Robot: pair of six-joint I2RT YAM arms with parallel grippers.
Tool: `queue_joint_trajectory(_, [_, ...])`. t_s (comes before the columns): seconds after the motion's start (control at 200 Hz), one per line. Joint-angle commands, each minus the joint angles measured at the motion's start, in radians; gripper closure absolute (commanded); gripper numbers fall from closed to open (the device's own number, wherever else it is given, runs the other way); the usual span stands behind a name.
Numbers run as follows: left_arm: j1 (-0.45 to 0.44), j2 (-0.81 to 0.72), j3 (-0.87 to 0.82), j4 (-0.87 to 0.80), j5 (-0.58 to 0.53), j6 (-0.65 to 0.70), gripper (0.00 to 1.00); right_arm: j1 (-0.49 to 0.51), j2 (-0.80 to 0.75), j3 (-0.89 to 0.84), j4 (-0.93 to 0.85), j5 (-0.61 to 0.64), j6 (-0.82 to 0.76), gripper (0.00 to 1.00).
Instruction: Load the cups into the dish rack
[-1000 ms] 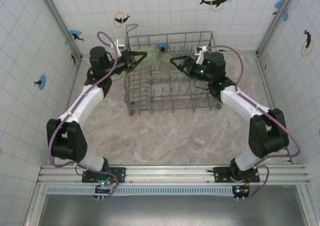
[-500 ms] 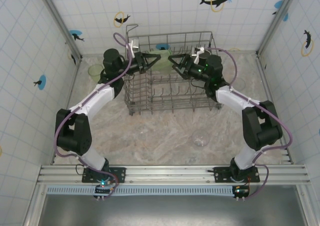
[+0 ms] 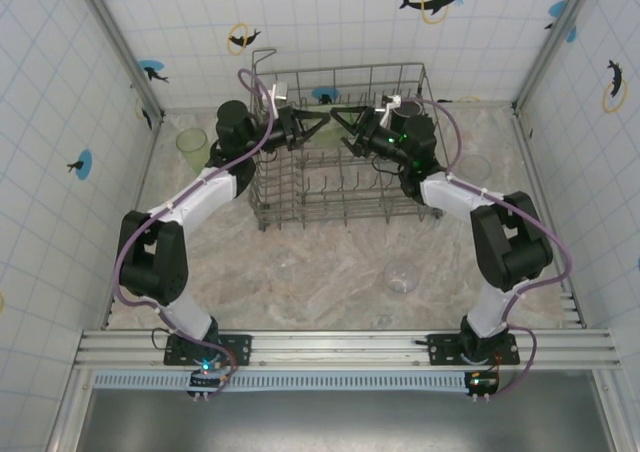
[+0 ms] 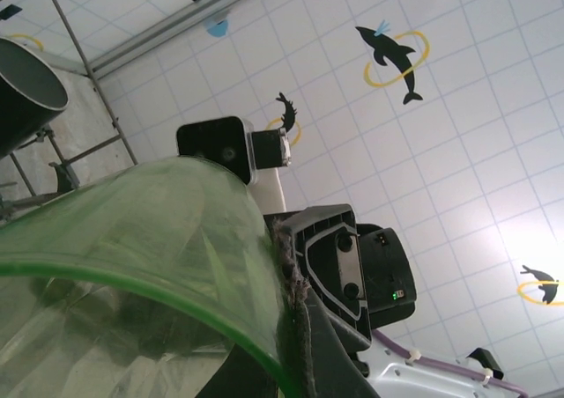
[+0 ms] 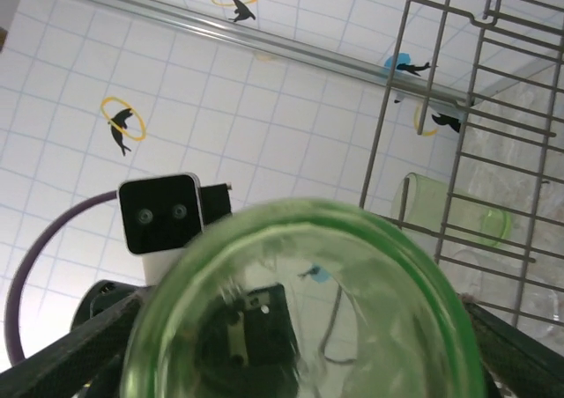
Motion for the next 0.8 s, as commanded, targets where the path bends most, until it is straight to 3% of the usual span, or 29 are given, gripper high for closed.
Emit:
queue_joint_trajectory(0.0, [-0.021, -0.013, -0.004, 0.091, 0.057, 0.007, 1.0, 0.013, 0.034, 0.04, 0.05, 0.022, 0.03, 0.2])
queue_joint_trajectory(0.065, [-0.021, -0.017, -0.009, 0.086, 0.061, 0.011, 1.0, 0.016, 0.039, 0.038, 0.062, 0.026, 0.04, 0.3])
queue_joint_trajectory(0.135, [-0.021, -0.024, -0.007, 0.062, 0.065, 0.028, 0.84, 0.018, 0.04, 0.037, 0.063, 0.026, 0.037, 0.44])
queue_joint_trajectory(0.225, [-0.02, -0.037, 0.02, -0.031, 0.063, 0.091, 0.54, 0.018, 0.025, 0.029, 0.025, 0.037, 0.004, 0.46])
queue_joint_trajectory(0.385, [-0.003, -0.09, 0.059, -0.196, 0.014, 0.223, 0.22, 0.018, -0.029, 0.05, -0.187, 0.083, -0.166, 0.47])
queue_joint_trajectory(0.58, [0.072, -0.169, 0.089, -0.328, -0.044, 0.288, 0.03, 0.025, -0.069, 0.129, -0.465, 0.19, -0.386, 0.48])
queue_joint_trajectory(0.796, [0.215, -0.268, 0.08, -0.458, -0.12, 0.371, 0.03, 0.049, -0.076, 0.201, -0.658, 0.346, -0.545, 0.48])
